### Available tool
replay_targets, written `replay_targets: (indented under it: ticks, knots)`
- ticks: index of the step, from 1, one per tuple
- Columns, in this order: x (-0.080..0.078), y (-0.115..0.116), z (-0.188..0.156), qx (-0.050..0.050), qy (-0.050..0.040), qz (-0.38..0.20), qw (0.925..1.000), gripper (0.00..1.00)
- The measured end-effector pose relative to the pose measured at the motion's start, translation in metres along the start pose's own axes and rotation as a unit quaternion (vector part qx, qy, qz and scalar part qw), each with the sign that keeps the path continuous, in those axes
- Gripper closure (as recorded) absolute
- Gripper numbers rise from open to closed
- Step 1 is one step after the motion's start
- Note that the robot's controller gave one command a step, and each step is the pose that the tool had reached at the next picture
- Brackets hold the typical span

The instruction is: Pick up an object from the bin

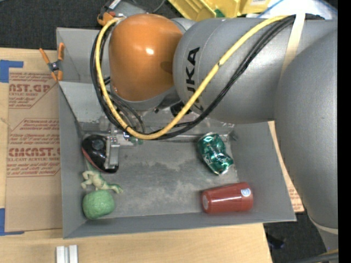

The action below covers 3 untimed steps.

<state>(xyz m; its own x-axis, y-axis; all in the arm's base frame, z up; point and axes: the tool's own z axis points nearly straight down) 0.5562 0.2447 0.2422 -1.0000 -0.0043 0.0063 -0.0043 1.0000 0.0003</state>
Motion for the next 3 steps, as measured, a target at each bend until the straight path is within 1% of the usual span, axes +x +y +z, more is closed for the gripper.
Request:
replay_targets:
  ticks: [1,2,3]
  knots:
    - [-0.002,-0.002,-0.005,-0.001,-0.0042,0.002,1.0,0.0]
    - [0.0,0.006,0.161,-0.007,-0.0122,0.034,0.9993,0.0]
    - [0.002,0.004,0.144,-0.004,-0.0066,0.037,0.9993,0.0]
